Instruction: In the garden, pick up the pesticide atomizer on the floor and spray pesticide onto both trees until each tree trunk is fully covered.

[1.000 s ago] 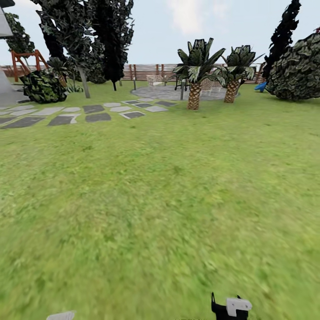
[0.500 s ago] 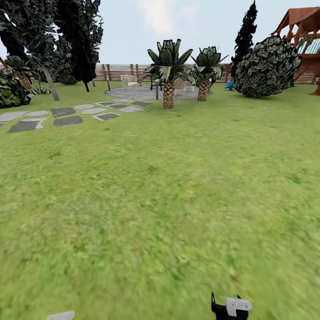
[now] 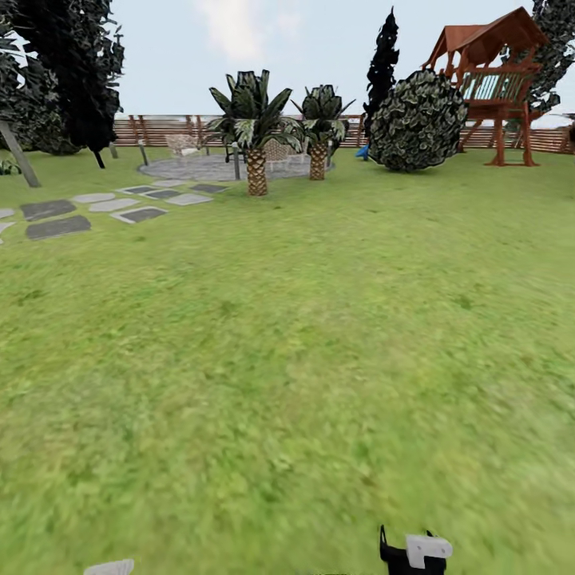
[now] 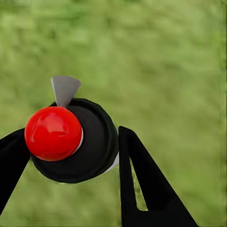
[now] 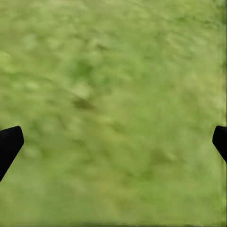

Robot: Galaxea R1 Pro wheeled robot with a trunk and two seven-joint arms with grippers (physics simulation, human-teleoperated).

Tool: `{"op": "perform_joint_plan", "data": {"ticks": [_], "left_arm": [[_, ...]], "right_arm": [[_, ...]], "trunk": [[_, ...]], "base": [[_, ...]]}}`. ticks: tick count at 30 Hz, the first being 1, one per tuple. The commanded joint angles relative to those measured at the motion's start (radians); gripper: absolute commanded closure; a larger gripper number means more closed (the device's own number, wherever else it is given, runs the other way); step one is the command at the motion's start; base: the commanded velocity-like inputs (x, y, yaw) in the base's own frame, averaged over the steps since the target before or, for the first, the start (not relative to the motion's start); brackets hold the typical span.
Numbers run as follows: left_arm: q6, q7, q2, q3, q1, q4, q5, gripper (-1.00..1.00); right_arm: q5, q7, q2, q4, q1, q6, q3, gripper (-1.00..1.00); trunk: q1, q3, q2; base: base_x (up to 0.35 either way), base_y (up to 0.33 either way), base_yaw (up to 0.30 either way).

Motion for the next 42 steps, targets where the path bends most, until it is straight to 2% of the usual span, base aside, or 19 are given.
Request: {"op": "perform_joint_plan", "data": {"ticks": [1,42], "left_arm": [[0.000,0.000,0.000,0.000,0.000,0.000,-0.001,1.00],[0.000,0.000,0.002,0.001,0.000,-0.001,0.002,1.00]], "right_arm": [[0.000,0.000,0.000,0.000,0.000,0.000,0.000,-1.00],[0.000,0.000,0.000,0.002,0.000,0.000,0.001,-1.00]], "trunk": [[0.000,0.000,0.000],[0.000,0.000,0.000]], "base": [[0.000,-0.211,-0.300],[0.000,-0.212,-0.300]]}}
